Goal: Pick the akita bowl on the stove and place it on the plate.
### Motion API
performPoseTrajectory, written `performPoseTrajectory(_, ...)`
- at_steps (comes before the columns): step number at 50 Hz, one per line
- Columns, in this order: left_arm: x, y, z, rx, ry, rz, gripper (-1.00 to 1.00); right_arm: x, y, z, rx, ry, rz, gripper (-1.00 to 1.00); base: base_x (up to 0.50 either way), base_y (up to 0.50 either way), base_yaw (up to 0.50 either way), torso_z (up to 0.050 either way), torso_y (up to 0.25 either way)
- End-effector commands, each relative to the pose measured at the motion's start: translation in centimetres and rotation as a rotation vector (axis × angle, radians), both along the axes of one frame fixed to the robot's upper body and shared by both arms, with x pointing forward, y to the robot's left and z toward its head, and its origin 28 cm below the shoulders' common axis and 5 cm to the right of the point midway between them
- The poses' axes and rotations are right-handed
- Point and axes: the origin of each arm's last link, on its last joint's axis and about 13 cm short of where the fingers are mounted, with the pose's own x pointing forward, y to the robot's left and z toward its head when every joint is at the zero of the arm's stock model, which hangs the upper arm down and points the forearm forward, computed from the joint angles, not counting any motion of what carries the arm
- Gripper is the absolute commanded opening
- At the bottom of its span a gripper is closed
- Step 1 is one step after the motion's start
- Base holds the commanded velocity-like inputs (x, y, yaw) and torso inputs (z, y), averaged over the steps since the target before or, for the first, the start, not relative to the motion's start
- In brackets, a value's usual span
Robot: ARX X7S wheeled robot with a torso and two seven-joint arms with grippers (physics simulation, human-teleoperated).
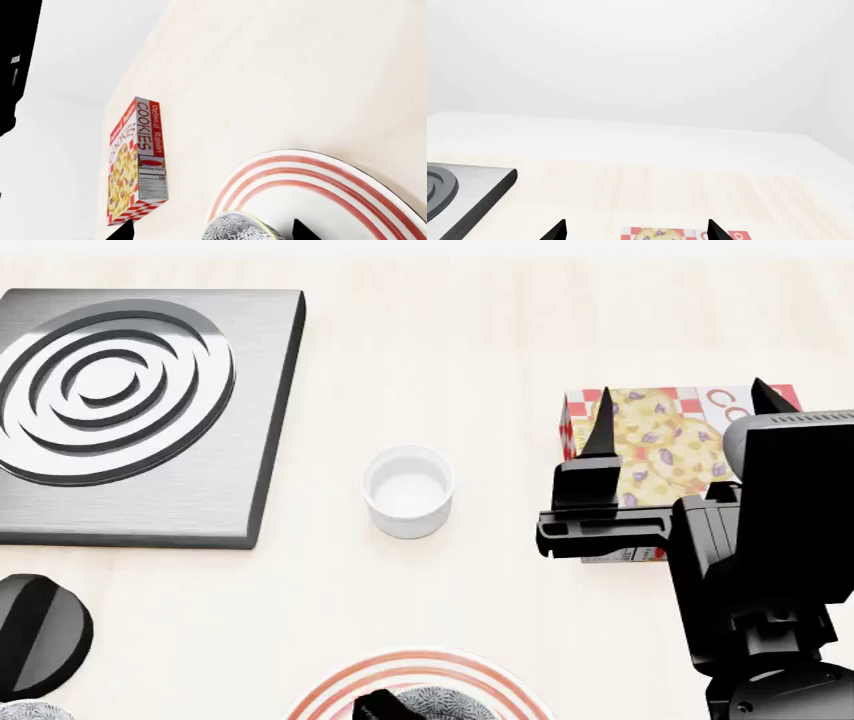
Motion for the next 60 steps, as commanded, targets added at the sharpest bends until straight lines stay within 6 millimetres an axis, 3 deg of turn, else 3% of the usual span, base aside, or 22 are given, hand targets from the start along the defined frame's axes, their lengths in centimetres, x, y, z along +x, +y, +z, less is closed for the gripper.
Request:
performPoseTrajectory(1, 0.0, -0.4, 0.8, -0.109, 0.017, 0.014, 1.0, 0.0, 0.0, 0.0, -0.001, 0.0, 0.0, 1.0, 0.0, 0.0, 0.0, 0.0, 0.0)
performPoseTrajectory(60, 0.2, -0.1, 7.1, -0.608, 0.122, 0.128, 1.0, 0.1, 0.0, -0.1, -0.004, 0.0, 0.001, 1.0, 0.0, 0.0, 0.0, 0.0, 0.0)
